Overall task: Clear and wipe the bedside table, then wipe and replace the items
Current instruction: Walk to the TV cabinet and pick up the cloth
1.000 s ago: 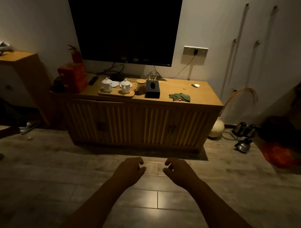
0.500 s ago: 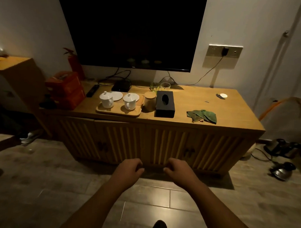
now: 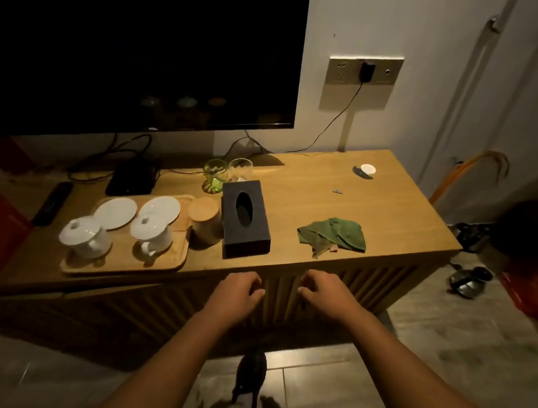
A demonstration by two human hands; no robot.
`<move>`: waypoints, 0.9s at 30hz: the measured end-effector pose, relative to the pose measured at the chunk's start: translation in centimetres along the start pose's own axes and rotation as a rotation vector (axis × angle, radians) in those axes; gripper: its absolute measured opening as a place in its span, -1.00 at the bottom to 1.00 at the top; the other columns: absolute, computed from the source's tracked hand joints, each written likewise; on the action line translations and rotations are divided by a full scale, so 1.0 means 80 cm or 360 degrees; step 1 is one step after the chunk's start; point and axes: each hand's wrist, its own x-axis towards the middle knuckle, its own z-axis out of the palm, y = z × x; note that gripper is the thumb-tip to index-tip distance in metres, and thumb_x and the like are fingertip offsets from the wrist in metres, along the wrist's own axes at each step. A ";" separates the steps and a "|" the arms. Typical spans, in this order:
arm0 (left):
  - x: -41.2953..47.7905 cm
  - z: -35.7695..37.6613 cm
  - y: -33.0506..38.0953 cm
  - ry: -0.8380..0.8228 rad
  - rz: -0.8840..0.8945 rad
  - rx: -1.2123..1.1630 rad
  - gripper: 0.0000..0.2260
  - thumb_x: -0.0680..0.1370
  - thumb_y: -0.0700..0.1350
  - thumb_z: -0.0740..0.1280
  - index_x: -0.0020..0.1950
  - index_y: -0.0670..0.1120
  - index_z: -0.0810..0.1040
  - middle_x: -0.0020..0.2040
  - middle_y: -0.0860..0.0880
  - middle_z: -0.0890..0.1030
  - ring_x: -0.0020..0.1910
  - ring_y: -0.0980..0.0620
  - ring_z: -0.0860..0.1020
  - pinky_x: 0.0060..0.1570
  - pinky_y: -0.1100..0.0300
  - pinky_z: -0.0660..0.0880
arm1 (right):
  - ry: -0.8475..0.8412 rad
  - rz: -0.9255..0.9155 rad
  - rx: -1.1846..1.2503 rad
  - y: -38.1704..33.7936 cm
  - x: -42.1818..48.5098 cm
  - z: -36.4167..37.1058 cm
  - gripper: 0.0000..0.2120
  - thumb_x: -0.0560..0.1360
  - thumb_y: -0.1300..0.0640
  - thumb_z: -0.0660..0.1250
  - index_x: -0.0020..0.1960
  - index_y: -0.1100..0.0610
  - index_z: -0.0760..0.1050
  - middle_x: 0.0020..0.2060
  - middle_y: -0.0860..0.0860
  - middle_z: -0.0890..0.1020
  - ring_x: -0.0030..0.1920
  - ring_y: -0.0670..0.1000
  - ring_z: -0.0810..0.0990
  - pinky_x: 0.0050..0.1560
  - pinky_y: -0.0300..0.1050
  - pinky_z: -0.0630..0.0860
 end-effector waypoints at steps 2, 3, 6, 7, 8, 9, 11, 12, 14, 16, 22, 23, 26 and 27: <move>0.058 0.000 0.001 -0.0084 0.0047 0.0005 -0.80 0.53 0.04 0.32 0.14 0.11 0.53 -0.02 0.13 0.59 -0.07 0.19 0.54 -0.10 0.24 0.53 | 0.0015 0.0093 -0.0011 0.009 0.039 -0.014 -0.72 0.52 -0.03 0.33 0.18 0.06 0.52 0.02 0.01 0.65 0.01 0.00 0.60 -0.03 -0.10 0.55; 0.085 -0.002 0.004 -0.0117 0.0079 0.0013 -0.79 0.53 0.04 0.32 0.16 0.09 0.53 -0.02 0.11 0.60 -0.07 0.17 0.54 -0.10 0.21 0.54 | 0.0045 0.0141 -0.0009 0.012 0.056 -0.023 -0.71 0.52 -0.03 0.33 0.18 0.07 0.52 0.02 0.03 0.66 0.03 0.03 0.60 0.01 -0.05 0.56; 0.159 -0.005 0.024 -0.0225 0.0181 0.0011 -0.75 0.54 0.03 0.31 0.20 0.03 0.53 -0.04 0.05 0.63 -0.13 0.11 0.57 -0.11 0.14 0.56 | 0.0059 0.0277 -0.0031 0.029 0.101 -0.053 -0.72 0.51 -0.01 0.32 0.16 0.08 0.51 0.01 0.07 0.66 0.03 0.09 0.61 0.02 -0.01 0.56; 0.182 -0.004 0.031 -0.0259 0.0219 0.0012 -0.74 0.55 0.02 0.30 0.21 -0.01 0.53 -0.05 0.03 0.64 -0.13 0.08 0.58 -0.10 0.11 0.57 | 0.0060 0.0302 -0.0055 0.037 0.116 -0.063 -0.72 0.51 -0.01 0.32 0.17 0.09 0.50 0.01 0.08 0.66 0.01 0.10 0.61 0.01 0.01 0.56; 0.205 -0.002 0.040 -0.0301 0.0240 -0.0003 -0.73 0.55 0.00 0.29 0.22 -0.04 0.52 -0.06 0.00 0.64 -0.14 0.05 0.60 -0.08 0.07 0.59 | 0.0064 0.0328 -0.0071 0.045 0.131 -0.073 -0.69 0.50 0.00 0.32 0.19 0.10 0.48 0.03 0.09 0.65 0.02 0.10 0.60 0.02 0.02 0.56; 0.223 -0.002 0.047 -0.0333 0.0251 -0.0023 -0.73 0.56 -0.02 0.29 0.23 -0.06 0.51 -0.07 -0.03 0.64 -0.14 0.02 0.61 -0.07 0.02 0.60 | 0.0076 0.0341 -0.0082 0.052 0.143 -0.081 -0.65 0.50 0.00 0.32 0.23 0.12 0.46 0.06 0.11 0.63 0.05 0.12 0.59 0.04 0.04 0.55; 0.263 0.006 0.062 -0.0358 0.0275 -0.0009 -0.72 0.55 -0.04 0.29 0.23 -0.08 0.49 -0.03 -0.06 0.62 -0.12 -0.01 0.60 -0.06 -0.03 0.59 | 0.0096 0.0394 -0.0127 0.072 0.174 -0.098 -0.55 0.49 0.02 0.34 0.32 0.15 0.40 0.17 0.16 0.55 0.16 0.17 0.54 0.16 0.06 0.51; 0.279 0.011 0.068 -0.0372 0.0285 0.0006 -0.71 0.54 -0.04 0.30 0.24 -0.08 0.48 0.01 -0.07 0.61 -0.09 -0.03 0.59 -0.03 -0.02 0.57 | 0.0096 0.0413 -0.0153 0.081 0.187 -0.104 -0.51 0.49 0.03 0.35 0.36 0.15 0.36 0.23 0.17 0.49 0.22 0.18 0.50 0.22 0.08 0.48; 0.311 0.029 0.081 -0.0417 0.0271 -0.0005 -0.62 0.52 -0.01 0.33 0.31 -0.07 0.43 0.15 -0.09 0.57 0.06 -0.07 0.56 0.06 0.03 0.52 | 0.0109 0.0413 -0.0186 0.103 0.214 -0.112 -0.45 0.47 0.05 0.38 0.41 0.11 0.30 0.31 0.17 0.39 0.30 0.19 0.40 0.30 0.11 0.43; 0.338 0.051 0.090 -0.0452 0.0240 0.0016 -0.48 0.51 0.03 0.35 0.41 -0.07 0.31 0.27 -0.12 0.48 0.22 -0.10 0.47 0.18 0.03 0.43 | 0.0151 0.0369 -0.0229 0.121 0.240 -0.116 -0.39 0.45 0.07 0.40 0.44 0.07 0.25 0.39 0.16 0.29 0.37 0.21 0.30 0.35 0.13 0.39; 0.373 0.123 0.116 -0.0344 0.0049 0.0189 -0.48 0.49 0.07 0.36 0.38 -0.05 0.31 0.24 -0.09 0.43 0.23 -0.13 0.40 0.17 -0.07 0.42 | 0.0104 0.0322 -0.0159 0.165 0.281 -0.098 -0.24 0.45 0.03 0.40 0.52 0.04 0.09 0.48 0.15 0.18 0.46 0.21 0.17 0.41 0.12 0.30; 0.377 0.130 0.119 -0.0305 0.0049 0.0239 -0.58 0.48 0.04 0.36 0.29 -0.03 0.37 0.17 -0.07 0.46 0.17 -0.12 0.43 0.10 -0.07 0.44 | 0.0109 0.0305 -0.0208 0.170 0.283 -0.094 -0.28 0.45 -0.01 0.39 0.50 0.03 0.12 0.43 0.15 0.26 0.41 0.20 0.24 0.35 0.13 0.36; 0.381 0.137 0.129 -0.0395 -0.0008 0.0254 -0.80 0.47 -0.07 0.32 0.03 -0.05 0.38 -0.02 -0.07 0.55 -0.02 -0.14 0.51 -0.06 -0.02 0.46 | 0.0096 0.0280 -0.0188 0.178 0.277 -0.087 -0.49 0.44 -0.02 0.38 0.32 0.05 0.29 0.15 0.14 0.46 0.16 0.19 0.46 0.11 0.08 0.49; 0.380 0.137 0.130 -0.0471 0.0016 0.0253 -0.85 0.46 -0.08 0.30 -0.03 -0.07 0.38 -0.06 -0.10 0.56 -0.05 -0.16 0.53 -0.11 0.01 0.46 | 0.0049 0.0290 -0.0112 0.178 0.272 -0.084 -0.55 0.44 0.00 0.37 0.24 0.08 0.31 0.09 0.15 0.49 0.08 0.20 0.50 0.03 0.08 0.51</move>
